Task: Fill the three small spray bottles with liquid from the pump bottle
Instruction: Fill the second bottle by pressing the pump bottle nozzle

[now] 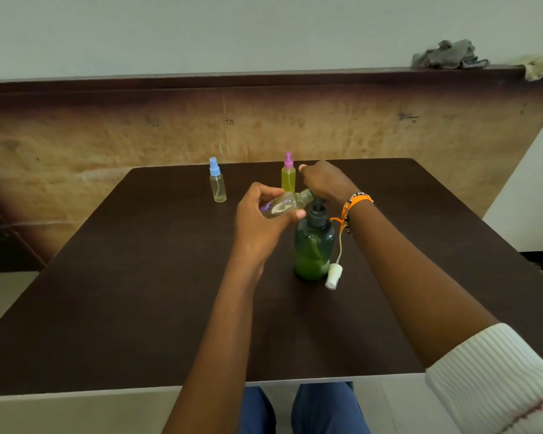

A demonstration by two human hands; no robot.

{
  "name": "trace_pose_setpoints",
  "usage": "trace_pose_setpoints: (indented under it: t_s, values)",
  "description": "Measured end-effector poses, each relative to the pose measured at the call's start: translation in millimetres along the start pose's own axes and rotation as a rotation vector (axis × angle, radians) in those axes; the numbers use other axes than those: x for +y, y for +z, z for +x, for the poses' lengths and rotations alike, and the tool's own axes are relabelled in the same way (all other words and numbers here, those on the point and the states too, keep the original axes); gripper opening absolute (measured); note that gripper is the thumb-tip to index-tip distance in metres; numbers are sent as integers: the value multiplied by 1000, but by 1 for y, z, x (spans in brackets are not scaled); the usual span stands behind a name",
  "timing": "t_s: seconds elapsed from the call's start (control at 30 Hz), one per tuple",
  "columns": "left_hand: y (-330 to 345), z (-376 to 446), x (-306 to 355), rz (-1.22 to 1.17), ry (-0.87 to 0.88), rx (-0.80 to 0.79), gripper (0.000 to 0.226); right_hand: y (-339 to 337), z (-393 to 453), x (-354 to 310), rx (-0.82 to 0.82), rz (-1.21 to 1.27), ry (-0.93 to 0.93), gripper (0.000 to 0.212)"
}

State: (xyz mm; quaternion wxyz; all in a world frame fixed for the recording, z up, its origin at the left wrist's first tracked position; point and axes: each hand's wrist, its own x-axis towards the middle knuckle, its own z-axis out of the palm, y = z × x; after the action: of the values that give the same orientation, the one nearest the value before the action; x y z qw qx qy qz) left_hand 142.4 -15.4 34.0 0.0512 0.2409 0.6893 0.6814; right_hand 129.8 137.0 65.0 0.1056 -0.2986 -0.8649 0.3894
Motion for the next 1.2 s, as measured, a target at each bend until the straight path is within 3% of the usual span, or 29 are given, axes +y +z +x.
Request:
trace_pose_setpoints:
  t_s: [0.13, 0.37, 0.6, 0.87, 1.0, 1.2]
  values:
    - [2, -3, -4, -8, -20, 3, 35, 8, -2, 10, 33, 119, 28, 36]
    - [-1, 0, 0, 1, -3, 5, 36, 1, -4, -4, 3, -50, -7, 47]
    - [0, -2, -4, -5, -4, 4, 35, 10, -3, 8, 12, 102, 28, 38]
    - [-3, 0, -1, 1, 17, 0, 34, 0, -6, -9, 13, -61, 25, 49]
    - [-2, 1, -3, 13, 21, 0, 35, 6, -8, 1, 77, 43, 33, 41]
    - [-1, -2, -7, -1, 14, -9, 35, 5, -15, 1, 102, -48, 34, 39]
